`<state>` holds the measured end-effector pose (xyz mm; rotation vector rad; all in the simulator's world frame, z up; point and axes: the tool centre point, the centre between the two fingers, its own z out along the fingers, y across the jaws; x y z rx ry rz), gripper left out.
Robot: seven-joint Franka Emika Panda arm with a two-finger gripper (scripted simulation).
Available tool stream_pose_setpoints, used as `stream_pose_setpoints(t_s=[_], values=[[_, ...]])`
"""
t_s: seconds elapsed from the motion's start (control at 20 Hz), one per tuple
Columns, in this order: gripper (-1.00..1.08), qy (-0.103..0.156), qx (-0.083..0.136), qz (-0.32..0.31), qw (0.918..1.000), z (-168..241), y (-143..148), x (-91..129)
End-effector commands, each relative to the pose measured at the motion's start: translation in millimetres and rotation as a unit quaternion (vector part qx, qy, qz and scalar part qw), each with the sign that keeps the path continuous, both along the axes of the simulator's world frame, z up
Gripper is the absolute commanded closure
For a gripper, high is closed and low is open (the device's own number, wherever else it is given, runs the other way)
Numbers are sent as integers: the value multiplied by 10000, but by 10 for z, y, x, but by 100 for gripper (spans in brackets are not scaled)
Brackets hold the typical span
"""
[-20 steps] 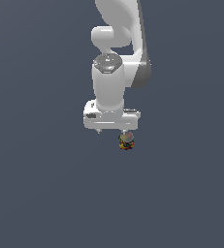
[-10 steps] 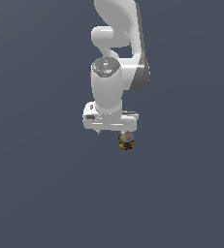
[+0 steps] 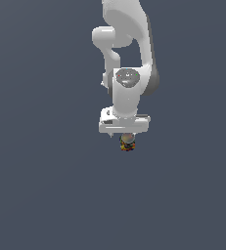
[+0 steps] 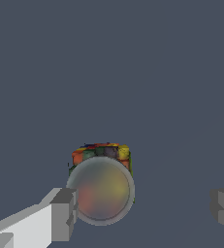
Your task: Pick up the object and move it to a goal position.
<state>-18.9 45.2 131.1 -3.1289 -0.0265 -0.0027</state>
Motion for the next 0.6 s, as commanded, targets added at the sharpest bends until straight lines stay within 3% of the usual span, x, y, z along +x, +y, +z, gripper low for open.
stream_pose_setpoints(t_s=[0.0, 0.55], values=[[-92, 2, -32, 174, 9998, -109, 145, -75], [-92, 11, -59, 356, 9993, -252, 296, -163]])
